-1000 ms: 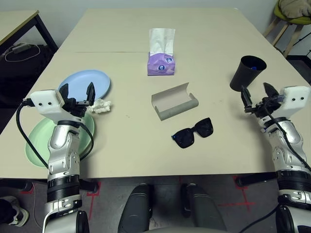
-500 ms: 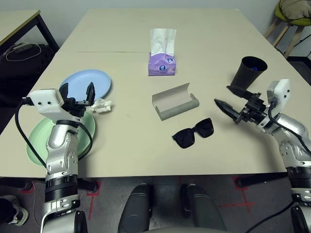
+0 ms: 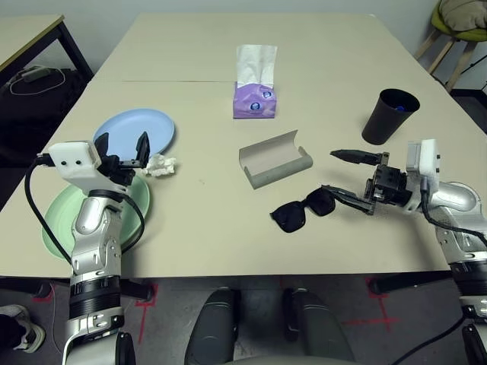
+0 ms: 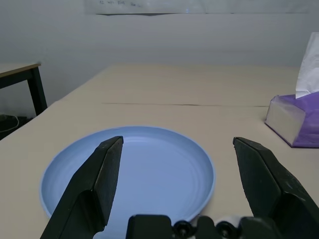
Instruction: Organize and tidy the items on the table.
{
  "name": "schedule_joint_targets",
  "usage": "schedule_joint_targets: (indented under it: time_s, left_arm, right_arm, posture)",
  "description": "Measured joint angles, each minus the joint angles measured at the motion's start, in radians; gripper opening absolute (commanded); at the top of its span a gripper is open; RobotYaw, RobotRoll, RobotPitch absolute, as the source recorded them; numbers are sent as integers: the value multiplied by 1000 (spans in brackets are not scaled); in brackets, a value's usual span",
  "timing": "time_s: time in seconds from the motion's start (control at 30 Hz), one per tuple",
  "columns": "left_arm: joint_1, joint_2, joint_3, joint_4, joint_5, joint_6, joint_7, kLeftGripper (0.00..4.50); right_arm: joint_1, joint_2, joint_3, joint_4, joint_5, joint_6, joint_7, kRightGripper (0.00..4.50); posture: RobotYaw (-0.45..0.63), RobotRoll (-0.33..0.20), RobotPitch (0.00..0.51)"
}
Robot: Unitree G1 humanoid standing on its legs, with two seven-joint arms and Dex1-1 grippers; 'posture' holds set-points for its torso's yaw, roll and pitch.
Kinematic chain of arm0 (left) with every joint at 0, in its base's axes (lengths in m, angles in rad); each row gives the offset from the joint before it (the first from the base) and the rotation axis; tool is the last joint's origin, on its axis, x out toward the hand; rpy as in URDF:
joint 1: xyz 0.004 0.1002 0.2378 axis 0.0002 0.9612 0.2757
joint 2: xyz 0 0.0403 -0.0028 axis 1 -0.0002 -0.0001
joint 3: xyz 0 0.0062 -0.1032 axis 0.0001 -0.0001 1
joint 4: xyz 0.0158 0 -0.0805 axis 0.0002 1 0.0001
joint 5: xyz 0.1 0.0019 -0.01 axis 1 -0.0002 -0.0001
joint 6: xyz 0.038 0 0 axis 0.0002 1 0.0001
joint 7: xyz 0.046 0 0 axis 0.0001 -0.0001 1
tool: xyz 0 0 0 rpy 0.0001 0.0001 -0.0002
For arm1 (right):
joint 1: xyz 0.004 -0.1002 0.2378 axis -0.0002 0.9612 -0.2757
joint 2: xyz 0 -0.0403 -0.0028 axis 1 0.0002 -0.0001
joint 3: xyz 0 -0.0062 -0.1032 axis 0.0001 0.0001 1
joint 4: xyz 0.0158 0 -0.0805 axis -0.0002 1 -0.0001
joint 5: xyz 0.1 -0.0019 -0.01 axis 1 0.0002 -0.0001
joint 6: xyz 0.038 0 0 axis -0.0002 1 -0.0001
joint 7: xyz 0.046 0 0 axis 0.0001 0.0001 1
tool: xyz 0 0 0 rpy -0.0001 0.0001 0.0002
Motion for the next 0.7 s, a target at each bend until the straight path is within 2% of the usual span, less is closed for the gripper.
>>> schedule_joint_targets:
  time_s: [0.1,0.2,0.43,0.7]
  left_arm:
    - [0,4,-11,-26,-1,19,-15,4500]
    - [-1,47,-18,-45,-9,52,-51,4500]
    - [-30,189,-18,-75,-67,191,-178,4500]
    - [-1,346,6,-28,-79,332,-273,4500]
  right_arm:
    - [0,-16,0,0,6,26,21,4437]
    - [0,-33,1,-1,16,57,50,4437]
    - [10,-54,24,-43,24,127,102,4437]
    - [19,-55,24,-58,24,131,97,4437]
  posture:
    - [66,0,126]
    - [74,0,129]
    - [82,0,136]
    - [79,0,140]
